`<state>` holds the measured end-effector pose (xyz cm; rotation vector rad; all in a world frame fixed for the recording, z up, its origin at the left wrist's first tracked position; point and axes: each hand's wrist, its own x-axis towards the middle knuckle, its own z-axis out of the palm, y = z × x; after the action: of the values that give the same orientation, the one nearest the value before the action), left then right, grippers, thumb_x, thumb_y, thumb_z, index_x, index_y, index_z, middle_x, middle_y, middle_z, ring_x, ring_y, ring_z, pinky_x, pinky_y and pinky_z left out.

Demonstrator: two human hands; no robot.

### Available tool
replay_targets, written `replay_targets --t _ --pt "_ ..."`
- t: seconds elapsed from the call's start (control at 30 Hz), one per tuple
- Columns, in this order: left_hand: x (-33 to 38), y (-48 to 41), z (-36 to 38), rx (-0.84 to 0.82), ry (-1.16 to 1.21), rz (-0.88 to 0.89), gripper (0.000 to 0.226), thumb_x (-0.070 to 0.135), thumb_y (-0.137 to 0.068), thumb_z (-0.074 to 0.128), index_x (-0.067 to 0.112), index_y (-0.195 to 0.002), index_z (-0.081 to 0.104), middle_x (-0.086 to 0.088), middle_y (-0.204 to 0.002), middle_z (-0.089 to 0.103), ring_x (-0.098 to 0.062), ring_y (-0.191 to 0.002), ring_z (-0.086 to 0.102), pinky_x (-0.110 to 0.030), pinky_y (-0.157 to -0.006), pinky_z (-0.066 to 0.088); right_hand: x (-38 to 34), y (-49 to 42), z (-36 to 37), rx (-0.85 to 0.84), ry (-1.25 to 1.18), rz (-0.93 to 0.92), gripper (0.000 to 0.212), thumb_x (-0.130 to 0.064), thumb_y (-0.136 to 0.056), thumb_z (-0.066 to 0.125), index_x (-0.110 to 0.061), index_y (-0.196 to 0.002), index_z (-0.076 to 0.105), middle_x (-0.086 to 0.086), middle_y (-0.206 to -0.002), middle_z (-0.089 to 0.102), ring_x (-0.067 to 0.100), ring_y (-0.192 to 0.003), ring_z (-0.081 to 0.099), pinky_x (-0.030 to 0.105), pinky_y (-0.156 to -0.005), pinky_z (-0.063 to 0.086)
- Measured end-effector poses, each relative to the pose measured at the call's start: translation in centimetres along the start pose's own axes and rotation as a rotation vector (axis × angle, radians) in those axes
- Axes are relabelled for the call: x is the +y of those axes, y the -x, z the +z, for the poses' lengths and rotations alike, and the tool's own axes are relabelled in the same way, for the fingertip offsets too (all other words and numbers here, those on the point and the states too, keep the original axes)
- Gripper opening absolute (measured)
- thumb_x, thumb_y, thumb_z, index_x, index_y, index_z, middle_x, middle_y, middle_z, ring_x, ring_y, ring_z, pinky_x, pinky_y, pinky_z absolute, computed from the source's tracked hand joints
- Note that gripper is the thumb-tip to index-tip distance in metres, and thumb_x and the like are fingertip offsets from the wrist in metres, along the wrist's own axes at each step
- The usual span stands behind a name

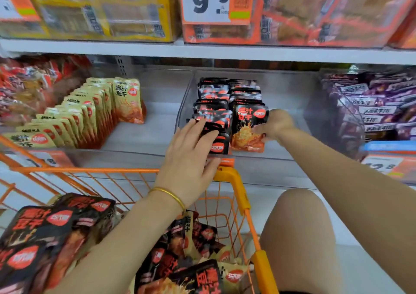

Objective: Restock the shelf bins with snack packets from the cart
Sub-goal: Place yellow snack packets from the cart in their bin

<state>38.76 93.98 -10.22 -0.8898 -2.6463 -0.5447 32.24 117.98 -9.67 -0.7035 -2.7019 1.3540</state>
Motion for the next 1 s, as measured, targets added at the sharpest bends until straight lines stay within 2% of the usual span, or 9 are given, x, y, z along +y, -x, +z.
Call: replay_targets --t 0.1,0.23,0.43,0.53,0.67,0.8,0.87,0.93,1.0 --pt "-0.2 0.3 0.0 0.015 0.006 0.008 0.057 0.041 -0.086 0.037 0.014 -0.134 0.047 -0.012 -0.146 0.036 -0.03 -0.138 0.026 -0.044 -0.113 0.021 0.1 0.0 0.7 0.068 0.175 -0.054 0.034 -0.019 -0.076 0.078 -0.013 -0.065 0.046 0.019 -0.093 0.064 0.036 -0.092 0.065 0.047 -0.082 0.053" --pt "-0.4 0.4 0.1 0.027 0.01 0.025 0.053 0.037 -0.087 0.041 0.013 -0.133 0.048 -0.012 -0.146 0.037 -0.03 -0.138 0.026 -0.042 -0.113 0.019 0.6 -0.3 1.3 0.093 0.261 -0.112 0.036 -0.031 -0.077 0.077 -0.009 -0.09 0.052 0.015 -0.095 0.064 0.034 -0.088 0.063 0.042 -0.074 0.052" --pt "-0.6 1.1 -0.7 0.05 0.051 0.026 0.049 0.034 -0.088 0.045 0.015 -0.133 0.048 -0.008 -0.146 0.037 -0.024 -0.14 0.022 -0.035 -0.113 0.018 1.1 -0.7 1.6 0.045 0.289 -0.021 0.041 -0.037 -0.08 0.073 -0.013 -0.065 0.043 0.003 -0.054 0.06 0.022 -0.072 0.062 0.022 -0.05 0.04" --pt "-0.8 1.9 -1.4 0.059 0.066 0.041 0.05 0.038 -0.088 0.036 0.015 -0.13 0.05 -0.006 -0.144 0.038 -0.021 -0.139 0.022 -0.032 -0.111 0.018 1.0 -0.6 1.7 0.006 0.164 0.056 0.037 -0.03 -0.081 0.073 -0.01 -0.067 0.045 -0.004 -0.032 0.053 0.009 -0.044 0.061 0.019 -0.038 0.038" --pt "-0.8 3.2 -2.5 0.098 0.071 0.056 0.044 0.033 -0.088 0.04 0.015 -0.126 0.054 -0.005 -0.14 0.043 -0.02 -0.135 0.026 -0.021 -0.112 0.015 1.6 -1.3 1.2 0.055 0.129 0.06 0.045 -0.031 -0.072 0.081 -0.013 -0.066 0.04 0.012 -0.06 0.067 0.014 -0.056 0.066 0.026 -0.051 0.049" --pt "-1.3 4.9 -3.2 0.129 0.061 0.076 0.037 0.028 -0.087 0.046 0.013 -0.117 0.06 -0.005 -0.129 0.052 -0.024 -0.12 0.041 -0.019 -0.107 0.02 1.7 -0.6 0.0 0.037 0.023 0.041 0.051 -0.024 -0.072 0.082 -0.017 -0.067 0.031 -0.008 -0.044 0.06 0.008 -0.035 0.058 0.023 -0.039 0.045" --pt "-1.5 5.5 -3.5 0.126 0.051 0.066 0.033 0.028 -0.086 0.047 0.014 -0.112 0.064 -0.003 -0.122 0.057 -0.026 -0.112 0.047 -0.023 -0.101 0.026 0.9 1.0 -0.4 0.084 0.005 0.031 0.041 -0.015 -0.077 0.078 -0.012 -0.076 0.037 0.012 -0.051 0.065 0.018 -0.043 0.063 0.025 -0.041 0.049" --pt "-1.7 5.7 -3.7 0.104 0.061 0.068 0.03 0.028 -0.085 0.048 0.015 -0.104 0.067 -0.001 -0.111 0.062 -0.026 -0.103 0.052 -0.025 -0.094 0.031 -0.1 3.0 -0.7 0.182 0.095 -0.124 0.034 -0.011 -0.078 0.075 -0.007 -0.084 0.042 0.026 -0.076 0.065 0.032 -0.062 0.066 0.044 -0.059 0.057" --pt "-2.1 5.8 -3.8 0.048 0.102 0.062 0.029 0.028 -0.083 0.047 0.016 -0.096 0.069 0.001 -0.1 0.066 -0.02 -0.096 0.054 -0.021 -0.088 0.033 -1.8 6.9 -0.6 0.241 0.123 -0.329 0.029 -0.01 -0.078 0.073 -0.011 -0.077 0.045 0.021 -0.075 0.062 0.028 -0.068 0.066 0.045 -0.066 0.056"
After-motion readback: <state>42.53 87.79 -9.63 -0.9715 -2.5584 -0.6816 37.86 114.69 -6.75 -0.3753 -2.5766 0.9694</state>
